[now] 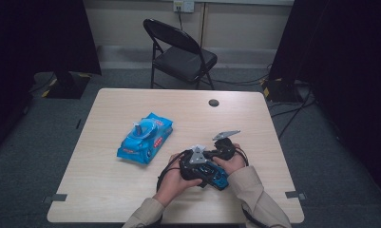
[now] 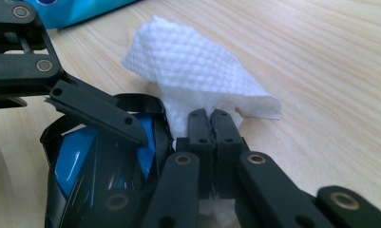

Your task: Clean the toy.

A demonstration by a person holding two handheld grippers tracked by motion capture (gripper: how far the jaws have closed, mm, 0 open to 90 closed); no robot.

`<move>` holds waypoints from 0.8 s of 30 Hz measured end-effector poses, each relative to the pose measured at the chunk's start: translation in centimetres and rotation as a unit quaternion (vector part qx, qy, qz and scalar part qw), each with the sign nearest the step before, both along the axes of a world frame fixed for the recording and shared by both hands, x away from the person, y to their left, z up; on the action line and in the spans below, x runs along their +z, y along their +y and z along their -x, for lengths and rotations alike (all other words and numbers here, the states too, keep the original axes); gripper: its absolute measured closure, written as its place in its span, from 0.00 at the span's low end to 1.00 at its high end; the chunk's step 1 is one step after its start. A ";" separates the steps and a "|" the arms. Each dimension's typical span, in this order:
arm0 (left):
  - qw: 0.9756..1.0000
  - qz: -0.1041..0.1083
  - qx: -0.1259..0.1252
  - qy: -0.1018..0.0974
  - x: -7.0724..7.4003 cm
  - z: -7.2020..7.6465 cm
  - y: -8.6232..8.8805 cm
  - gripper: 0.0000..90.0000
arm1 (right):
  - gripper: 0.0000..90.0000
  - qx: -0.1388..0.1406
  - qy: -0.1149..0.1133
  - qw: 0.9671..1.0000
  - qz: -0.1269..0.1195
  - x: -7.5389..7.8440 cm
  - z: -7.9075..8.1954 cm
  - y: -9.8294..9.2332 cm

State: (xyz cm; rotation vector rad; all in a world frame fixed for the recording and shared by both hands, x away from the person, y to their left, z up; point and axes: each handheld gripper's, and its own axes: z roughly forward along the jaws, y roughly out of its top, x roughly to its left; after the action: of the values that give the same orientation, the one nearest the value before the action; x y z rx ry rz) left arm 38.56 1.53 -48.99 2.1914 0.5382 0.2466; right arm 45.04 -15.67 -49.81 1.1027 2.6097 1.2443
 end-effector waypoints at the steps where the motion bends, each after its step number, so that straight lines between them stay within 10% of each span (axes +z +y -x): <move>1: 1.000 0.000 0.000 0.000 0.0 0.0 0.0 0.18 | 0.99 0.001 -0.001 1.000 0.000 0.0 0.0 0.1; 24: 1.000 0.007 0.004 -0.001 -0.1 0.1 0.1 0.18 | 0.99 -0.023 -0.006 0.999 -0.039 1.4 -0.3 0.4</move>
State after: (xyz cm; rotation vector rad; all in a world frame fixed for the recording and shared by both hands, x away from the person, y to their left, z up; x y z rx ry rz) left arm 38.47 1.66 -49.11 2.1755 0.5461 0.2479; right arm 45.37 -15.32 -48.44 1.1576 2.5321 1.3503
